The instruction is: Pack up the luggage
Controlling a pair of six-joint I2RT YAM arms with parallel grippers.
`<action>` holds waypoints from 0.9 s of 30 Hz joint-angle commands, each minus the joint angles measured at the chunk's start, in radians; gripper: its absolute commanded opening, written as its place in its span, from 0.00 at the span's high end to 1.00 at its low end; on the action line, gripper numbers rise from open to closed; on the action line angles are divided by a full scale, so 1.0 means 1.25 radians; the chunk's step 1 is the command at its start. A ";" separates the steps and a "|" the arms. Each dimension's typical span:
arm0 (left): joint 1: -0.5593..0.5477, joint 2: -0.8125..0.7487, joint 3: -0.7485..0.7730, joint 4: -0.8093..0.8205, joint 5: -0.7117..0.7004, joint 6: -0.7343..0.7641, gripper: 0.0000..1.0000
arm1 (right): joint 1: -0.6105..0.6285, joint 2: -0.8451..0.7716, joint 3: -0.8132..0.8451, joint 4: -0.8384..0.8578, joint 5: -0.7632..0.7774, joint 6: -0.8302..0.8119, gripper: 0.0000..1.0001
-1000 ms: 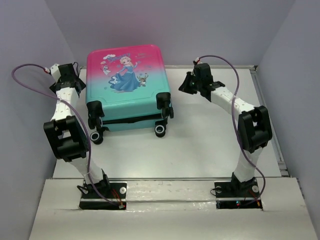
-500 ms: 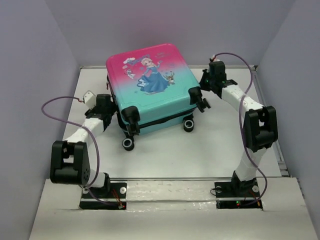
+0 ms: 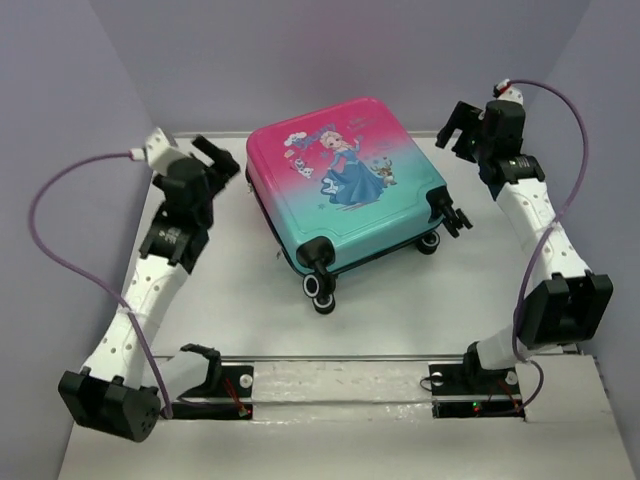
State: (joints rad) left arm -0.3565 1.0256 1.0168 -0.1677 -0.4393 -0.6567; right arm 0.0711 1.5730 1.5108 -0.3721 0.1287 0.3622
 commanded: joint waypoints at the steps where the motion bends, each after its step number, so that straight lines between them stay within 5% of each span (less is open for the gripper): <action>1: 0.163 0.152 0.223 0.084 0.130 0.071 0.07 | 0.008 -0.143 -0.036 -0.010 -0.011 0.023 0.15; 2: 0.175 0.194 0.258 0.090 0.143 0.081 0.07 | 0.008 -0.171 -0.071 -0.007 -0.030 0.033 0.32; 3: 0.184 0.284 0.299 0.090 0.163 0.088 0.06 | 0.008 -0.231 -0.110 0.013 -0.085 0.043 0.73; 5: 0.227 0.376 0.413 0.078 0.237 0.080 0.07 | 0.008 -0.297 -0.257 0.039 -0.183 0.072 0.93; 13: 0.299 0.855 0.815 -0.008 0.417 0.113 0.06 | 0.044 -0.576 -0.543 -0.038 -0.314 0.092 0.93; 20: 0.291 1.059 0.993 -0.011 0.572 0.111 0.07 | 0.058 -0.540 -0.614 -0.053 -0.325 0.078 0.93; 23: 0.261 1.066 0.972 0.001 0.599 0.124 0.07 | 0.058 -0.427 -0.568 0.008 -0.302 0.076 0.93; 27: 0.214 0.958 0.731 0.098 0.539 0.143 0.07 | 0.058 -0.271 -0.443 0.090 -0.271 0.092 0.93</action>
State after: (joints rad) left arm -0.0208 2.4149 2.1197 -0.1726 0.2108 -0.5110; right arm 0.1390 1.1240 0.8219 -0.4271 -0.2432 0.4706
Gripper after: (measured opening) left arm 0.931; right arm 0.070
